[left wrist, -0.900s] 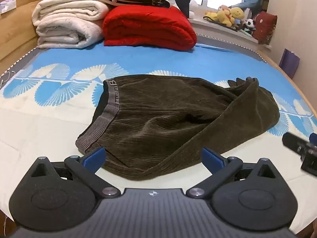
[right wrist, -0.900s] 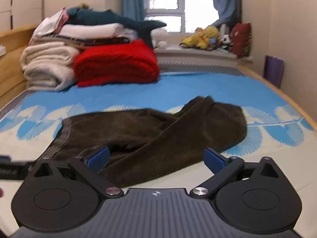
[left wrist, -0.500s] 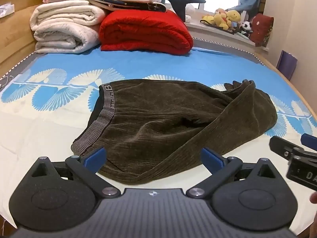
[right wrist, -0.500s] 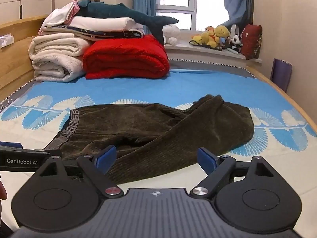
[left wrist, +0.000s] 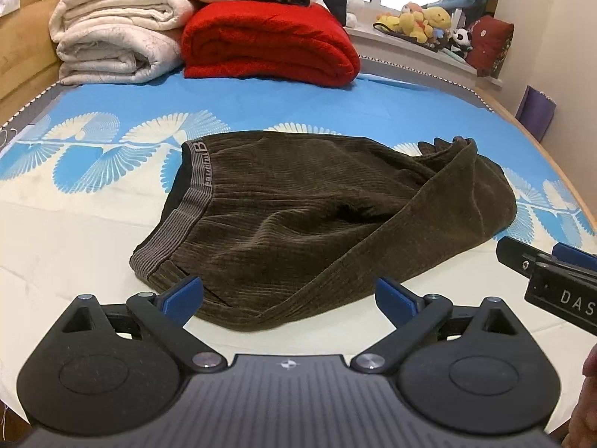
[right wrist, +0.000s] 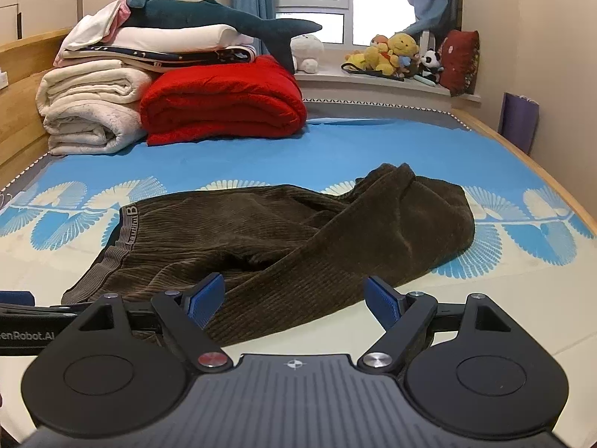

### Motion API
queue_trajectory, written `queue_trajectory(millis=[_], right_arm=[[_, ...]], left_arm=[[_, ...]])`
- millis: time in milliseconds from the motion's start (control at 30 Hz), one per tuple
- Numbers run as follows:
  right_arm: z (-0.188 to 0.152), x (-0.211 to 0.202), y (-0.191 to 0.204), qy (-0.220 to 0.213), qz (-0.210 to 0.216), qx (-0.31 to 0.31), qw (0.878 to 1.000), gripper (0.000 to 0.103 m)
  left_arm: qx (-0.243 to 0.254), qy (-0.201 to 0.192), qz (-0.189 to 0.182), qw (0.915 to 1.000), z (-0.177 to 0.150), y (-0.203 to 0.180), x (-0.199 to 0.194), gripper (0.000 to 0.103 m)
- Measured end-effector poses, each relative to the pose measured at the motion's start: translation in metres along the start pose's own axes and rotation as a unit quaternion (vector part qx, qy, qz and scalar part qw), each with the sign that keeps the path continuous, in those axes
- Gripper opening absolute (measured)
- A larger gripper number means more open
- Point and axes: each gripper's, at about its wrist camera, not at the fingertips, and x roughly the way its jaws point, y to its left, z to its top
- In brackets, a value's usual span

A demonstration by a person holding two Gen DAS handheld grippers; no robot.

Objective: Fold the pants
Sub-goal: 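Move both grippers toward the brown corduroy pants on the bed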

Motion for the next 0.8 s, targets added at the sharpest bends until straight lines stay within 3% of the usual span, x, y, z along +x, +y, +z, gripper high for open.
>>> queue_trajectory(millis=[200, 400, 467, 567, 733, 800], right_arm=[[0.002, -0.001, -0.001, -0.005, 0.005, 0.002, 1.0, 0.08], [0.004, -0.001, -0.003, -0.007, 0.01, 0.019, 1.0, 0.08], [0.005, -0.001, -0.003, -0.01, 0.011, 0.021, 1.0, 0.078], [0.005, -0.004, 0.0, -0.019, 0.012, 0.012, 1.0, 0.072], [0.006, -0.005, 0.006, -0.024, 0.019, -0.008, 0.999, 0.051], [0.005, -0.005, 0.009, -0.023, 0.02, -0.017, 0.999, 0.05]], left_arm=[[0.018, 0.0, 0.005, 0.9998, 0.0, -0.006, 0.001, 0.091], [0.018, -0.008, -0.006, 0.9998, 0.001, -0.005, -0.002, 0.075], [0.018, -0.007, -0.008, 0.9998, 0.001, -0.004, -0.002, 0.065], [0.024, -0.002, -0.007, 0.9997, 0.001, -0.003, -0.002, 0.051], [0.022, 0.0, -0.011, 0.9997, 0.002, -0.001, -0.002, 0.048], [0.023, 0.004, -0.012, 0.9997, 0.002, 0.0, -0.001, 0.048]])
